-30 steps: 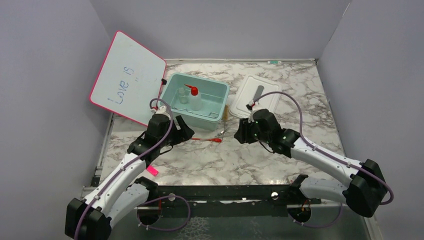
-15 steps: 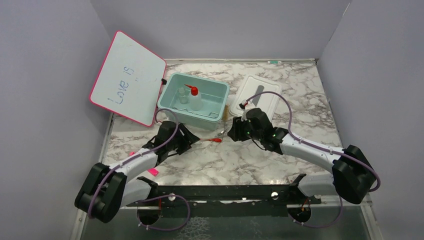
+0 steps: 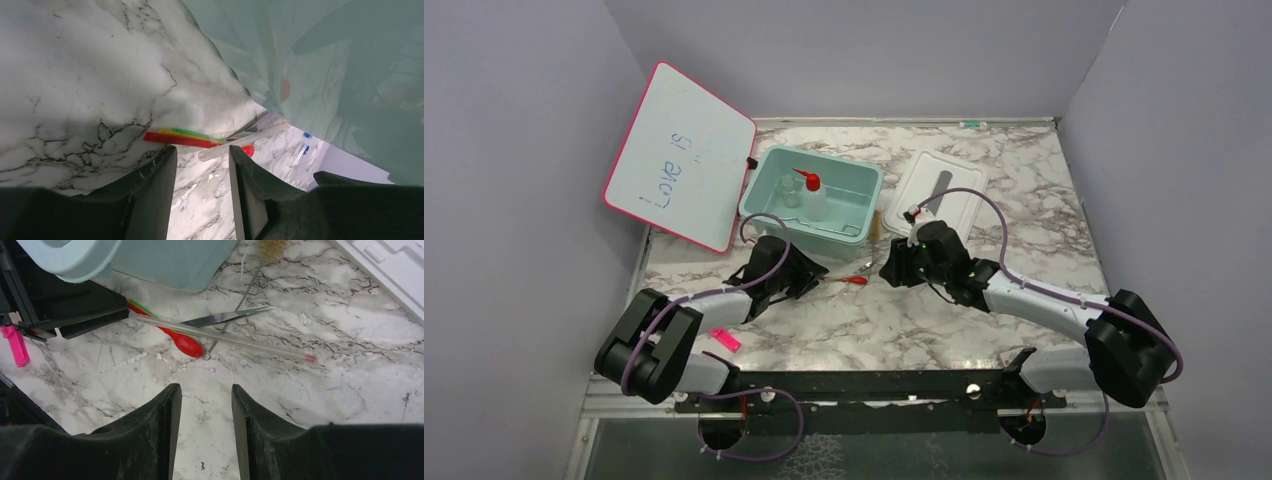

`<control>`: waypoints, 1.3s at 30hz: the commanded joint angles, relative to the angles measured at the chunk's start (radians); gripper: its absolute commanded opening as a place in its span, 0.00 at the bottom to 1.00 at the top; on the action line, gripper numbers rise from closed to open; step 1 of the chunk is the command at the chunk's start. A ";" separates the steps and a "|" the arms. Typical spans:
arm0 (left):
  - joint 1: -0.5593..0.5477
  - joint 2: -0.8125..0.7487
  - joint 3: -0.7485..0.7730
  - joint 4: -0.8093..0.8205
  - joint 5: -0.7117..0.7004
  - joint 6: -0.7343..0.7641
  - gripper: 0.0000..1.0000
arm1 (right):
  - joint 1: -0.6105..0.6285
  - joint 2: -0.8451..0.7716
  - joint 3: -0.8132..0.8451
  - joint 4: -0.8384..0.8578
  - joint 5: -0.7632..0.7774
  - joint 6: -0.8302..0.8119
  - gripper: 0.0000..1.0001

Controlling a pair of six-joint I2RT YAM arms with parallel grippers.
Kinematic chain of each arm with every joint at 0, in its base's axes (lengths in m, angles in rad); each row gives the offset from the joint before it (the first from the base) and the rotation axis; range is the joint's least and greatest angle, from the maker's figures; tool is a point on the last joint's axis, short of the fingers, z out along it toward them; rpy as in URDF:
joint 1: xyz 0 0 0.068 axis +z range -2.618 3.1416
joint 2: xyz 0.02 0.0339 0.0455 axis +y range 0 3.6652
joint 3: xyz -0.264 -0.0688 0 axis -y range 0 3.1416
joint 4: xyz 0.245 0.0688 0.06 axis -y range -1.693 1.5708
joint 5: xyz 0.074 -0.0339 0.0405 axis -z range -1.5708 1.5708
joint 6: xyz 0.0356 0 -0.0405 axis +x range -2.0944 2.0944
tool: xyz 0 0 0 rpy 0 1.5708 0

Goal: Organize the chemistry lab equipment

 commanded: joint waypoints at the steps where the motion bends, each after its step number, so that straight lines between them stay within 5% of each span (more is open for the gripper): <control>1: -0.019 0.046 0.026 0.013 -0.036 -0.001 0.45 | 0.001 0.000 -0.012 0.035 -0.006 0.014 0.45; 12: -0.059 0.075 0.025 0.040 -0.001 -0.006 0.33 | 0.001 -0.003 -0.012 0.025 0.007 0.021 0.44; 22: -0.059 0.011 -0.004 0.038 -0.002 0.026 0.01 | 0.001 -0.018 -0.010 -0.002 0.034 0.012 0.44; 39: -0.058 -0.189 0.097 -0.300 0.032 0.187 0.00 | 0.001 0.105 0.058 -0.050 -0.163 -0.239 0.54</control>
